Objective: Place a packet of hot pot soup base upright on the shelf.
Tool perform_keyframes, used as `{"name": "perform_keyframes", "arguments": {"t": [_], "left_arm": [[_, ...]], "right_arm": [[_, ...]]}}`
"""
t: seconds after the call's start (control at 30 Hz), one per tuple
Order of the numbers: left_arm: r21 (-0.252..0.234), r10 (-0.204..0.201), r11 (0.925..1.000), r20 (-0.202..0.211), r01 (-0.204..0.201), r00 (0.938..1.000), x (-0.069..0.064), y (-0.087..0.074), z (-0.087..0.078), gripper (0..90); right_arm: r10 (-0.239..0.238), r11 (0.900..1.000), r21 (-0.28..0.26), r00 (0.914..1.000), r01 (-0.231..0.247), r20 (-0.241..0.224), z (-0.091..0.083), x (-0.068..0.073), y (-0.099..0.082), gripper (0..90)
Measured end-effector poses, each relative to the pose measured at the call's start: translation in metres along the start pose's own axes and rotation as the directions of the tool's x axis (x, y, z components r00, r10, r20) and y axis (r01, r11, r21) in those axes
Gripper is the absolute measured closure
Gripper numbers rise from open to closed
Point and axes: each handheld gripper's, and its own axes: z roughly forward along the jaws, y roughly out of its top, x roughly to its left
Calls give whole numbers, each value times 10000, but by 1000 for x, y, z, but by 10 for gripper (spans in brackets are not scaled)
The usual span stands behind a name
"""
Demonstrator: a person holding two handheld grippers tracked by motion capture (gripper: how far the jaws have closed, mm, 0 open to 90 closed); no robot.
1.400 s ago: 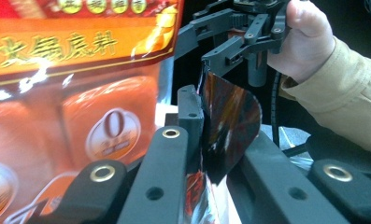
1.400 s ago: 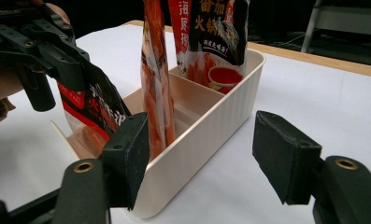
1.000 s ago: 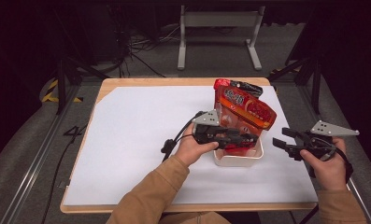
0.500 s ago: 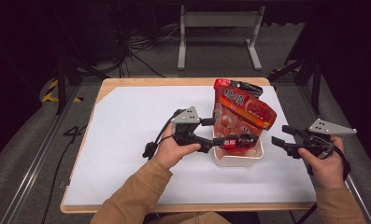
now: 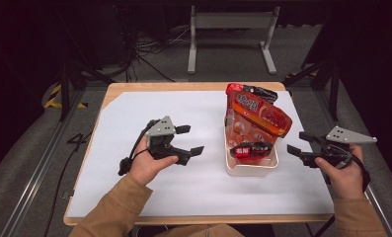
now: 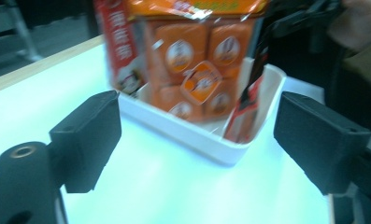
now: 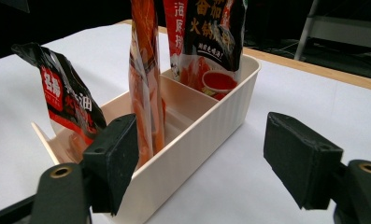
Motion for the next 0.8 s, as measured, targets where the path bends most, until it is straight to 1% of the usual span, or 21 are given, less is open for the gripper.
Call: {"name": "perform_keyframes", "arguments": {"t": [0.1,0.13,0.17,0.2,0.3,0.37,0.43,0.47,0.5,0.57,0.63,0.67,0.7,0.73,0.77,0.8], "left_arm": [[231,-92,9997,-573,105,9983,3,-9,-14,137],[226,-151,9996,-678,166,9976,4,-11,-16,134],[240,-196,9995,-875,217,9960,5,-14,-22,134],[221,-316,9992,-1004,340,9944,6,-17,-25,131],[302,-314,9989,-1335,358,9905,7,-23,-36,126],[355,-223,9990,-1573,282,9873,7,-28,-42,123],[306,-143,9993,-1709,198,9852,8,-32,-50,121],[252,-205,9994,-1750,253,9843,8,-35,-53,120],[190,-133,9997,-1797,170,9836,8,-36,-56,120],[73,-167,9998,-1879,184,9820,9,-42,-63,120],[-106,-327,9995,-1923,313,9808,11,-48,-69,120],[-166,-488,9988,-1936,465,9799,13,-51,-72,121],[-166,-488,9988,-1936,465,9799,13,-51,-72,121],[-295,-528,9984,-2109,476,9761,15,-56,-78,122],[-314,-582,9981,-2167,527,9745,15,-58,-81,123],[-314,-582,9981,-2167,527,9745,15,-58,-81,123]], "right_arm": [[-180,9998,19,9998,180,92,0,0,-1,270],[-186,9998,1,9998,186,79,1,0,-1,270],[-178,9998,24,9998,178,104,1,0,-1,269],[-156,9999,40,9998,156,97,1,0,-1,270],[-168,9999,-12,9998,168,125,1,0,-2,272],[-193,9998,-51,9997,193,127,2,0,-3,274],[-231,9997,-66,9996,232,138,3,0,-5,274],[-176,9998,-68,9998,177,133,3,0,-5,273],[-162,9998,-66,9998,163,128,4,-1,-6,275],[-135,9999,-86,9999,135,26,4,-2,-7,285],[-60,10000,-63,10000,59,-69,4,-3,-9,303],[-32,10000,-80,9999,31,-125,5,-3,-10,302],[-32,10000,-80,9999,31,-125,5,-3,-10,302],[-174,9995,-260,9998,176,87,6,-3,-11,269],[-328,9990,-296,9992,335,227,7,-4,-12,274],[-328,9990,-296,9992,335,227,7,-4,-12,274]]}}
